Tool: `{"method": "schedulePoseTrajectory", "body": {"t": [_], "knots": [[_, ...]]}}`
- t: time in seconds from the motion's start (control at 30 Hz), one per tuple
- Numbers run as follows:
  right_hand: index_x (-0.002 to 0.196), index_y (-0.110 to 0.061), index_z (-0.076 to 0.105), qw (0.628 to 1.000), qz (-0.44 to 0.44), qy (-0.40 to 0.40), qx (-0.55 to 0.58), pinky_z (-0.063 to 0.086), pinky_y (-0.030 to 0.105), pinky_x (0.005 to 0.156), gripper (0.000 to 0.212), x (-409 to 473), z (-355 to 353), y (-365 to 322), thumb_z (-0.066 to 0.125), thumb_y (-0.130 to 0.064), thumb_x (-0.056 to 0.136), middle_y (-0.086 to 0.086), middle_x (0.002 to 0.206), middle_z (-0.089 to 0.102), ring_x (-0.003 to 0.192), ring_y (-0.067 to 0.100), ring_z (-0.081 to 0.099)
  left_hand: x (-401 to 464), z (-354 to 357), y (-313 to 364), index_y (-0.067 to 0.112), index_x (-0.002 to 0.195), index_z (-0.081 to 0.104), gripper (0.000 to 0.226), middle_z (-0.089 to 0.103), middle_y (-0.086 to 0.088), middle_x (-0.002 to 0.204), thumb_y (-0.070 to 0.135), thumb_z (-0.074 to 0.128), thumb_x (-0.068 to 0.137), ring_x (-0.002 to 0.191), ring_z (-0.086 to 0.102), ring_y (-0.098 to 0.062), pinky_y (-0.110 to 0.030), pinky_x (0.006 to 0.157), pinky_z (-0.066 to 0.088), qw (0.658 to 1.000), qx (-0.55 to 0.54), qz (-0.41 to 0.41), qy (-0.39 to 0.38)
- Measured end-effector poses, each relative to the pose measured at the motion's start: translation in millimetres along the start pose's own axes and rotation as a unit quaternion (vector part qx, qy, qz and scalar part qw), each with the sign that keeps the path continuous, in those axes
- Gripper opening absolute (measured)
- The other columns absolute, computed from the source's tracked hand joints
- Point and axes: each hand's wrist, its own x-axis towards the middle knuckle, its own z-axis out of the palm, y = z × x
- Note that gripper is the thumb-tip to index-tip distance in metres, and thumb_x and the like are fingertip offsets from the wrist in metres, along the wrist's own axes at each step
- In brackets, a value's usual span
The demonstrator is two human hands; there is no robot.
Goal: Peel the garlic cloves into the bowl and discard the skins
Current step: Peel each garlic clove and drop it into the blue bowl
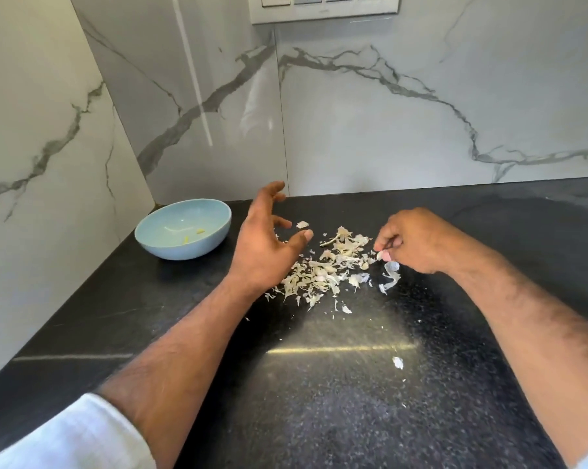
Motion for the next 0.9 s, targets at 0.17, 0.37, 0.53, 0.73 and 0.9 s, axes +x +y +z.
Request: {"method": "schedulePoseTrajectory", "body": {"t": [0.17,0.37,0.53,0.73,0.9], "knots": [[0.085,-0.031,0.075,1.000,0.007,0.016,0.001,0.061,0.031,0.079,0.017,-6.0,0.0,-2.1,0.081,-0.016,0.089,-0.013,0.087,0.072,0.079,0.005,0.069,-6.9,-5.4,0.8,0.030,0.147,0.050,0.067,0.053,0.015,0.139,0.031,0.085,0.089,0.103,0.066,-0.001,-0.022,0.074,0.057,0.999,0.012,0.030,-0.018],[0.090,-0.023,0.081,0.948,0.011,0.135,0.287,0.057,0.026,0.076,0.013,-11.1,-9.4,-7.9,0.088,-0.014,0.083,0.000,0.086,0.078,0.075,0.009,0.064,-8.5,-17.2,-2.7,0.027,0.119,0.069,0.035,0.062,0.015,0.124,0.028,0.087,0.088,0.094,0.072,-0.003,-0.040,0.088,0.062,0.999,-0.030,-0.002,0.013],[0.110,-0.010,0.079,0.894,-0.020,0.040,0.447,0.060,0.033,0.084,0.020,-15.6,3.0,-29.4,0.076,-0.006,0.091,0.010,0.096,0.080,0.086,0.023,0.070,-11.3,-12.2,1.0,0.027,0.104,0.077,0.016,0.079,0.009,0.098,0.028,0.086,0.091,0.081,0.073,-0.009,-0.050,0.084,0.065,0.995,-0.071,-0.067,-0.027],[0.108,-0.001,0.077,0.830,-0.030,0.013,0.557,0.058,0.029,0.071,0.017,-15.1,15.1,-53.2,0.072,-0.008,0.093,0.014,0.086,0.074,0.077,0.021,0.064,-17.0,-0.8,17.2,0.015,0.107,0.079,0.020,0.081,-0.003,0.094,0.020,0.087,0.089,0.084,0.079,-0.022,-0.042,0.073,0.066,0.977,-0.171,-0.077,-0.099],[0.105,-0.003,0.078,0.835,-0.024,0.038,0.549,0.057,0.029,0.068,0.015,-12.7,22.4,-60.1,0.075,-0.009,0.092,0.021,0.090,0.076,0.073,0.019,0.065,-16.9,4.5,20.5,0.009,0.097,0.080,0.012,0.079,-0.007,0.082,0.018,0.085,0.092,0.073,0.076,-0.019,-0.039,0.069,0.065,0.981,-0.152,-0.046,-0.112]]}}
